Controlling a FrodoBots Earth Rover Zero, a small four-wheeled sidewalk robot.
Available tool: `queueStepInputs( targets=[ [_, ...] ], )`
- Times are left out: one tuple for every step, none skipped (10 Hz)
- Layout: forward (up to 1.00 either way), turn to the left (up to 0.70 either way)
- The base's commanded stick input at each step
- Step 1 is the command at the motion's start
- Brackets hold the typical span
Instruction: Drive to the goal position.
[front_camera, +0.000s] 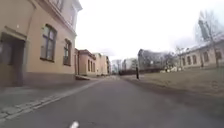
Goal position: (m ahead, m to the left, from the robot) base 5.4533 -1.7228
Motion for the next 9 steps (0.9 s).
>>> queueStepInputs(
  targets=[
    [0.7,0.0],
    [0.7,0.0],
    [0.7,0.0],
    [0.7,0.0],
    [0.7,0.0],
    [0.7,0.0],
    [0.7,0.0],
    [0.7,0.0],
    [0.7,0.0]
  ],
)
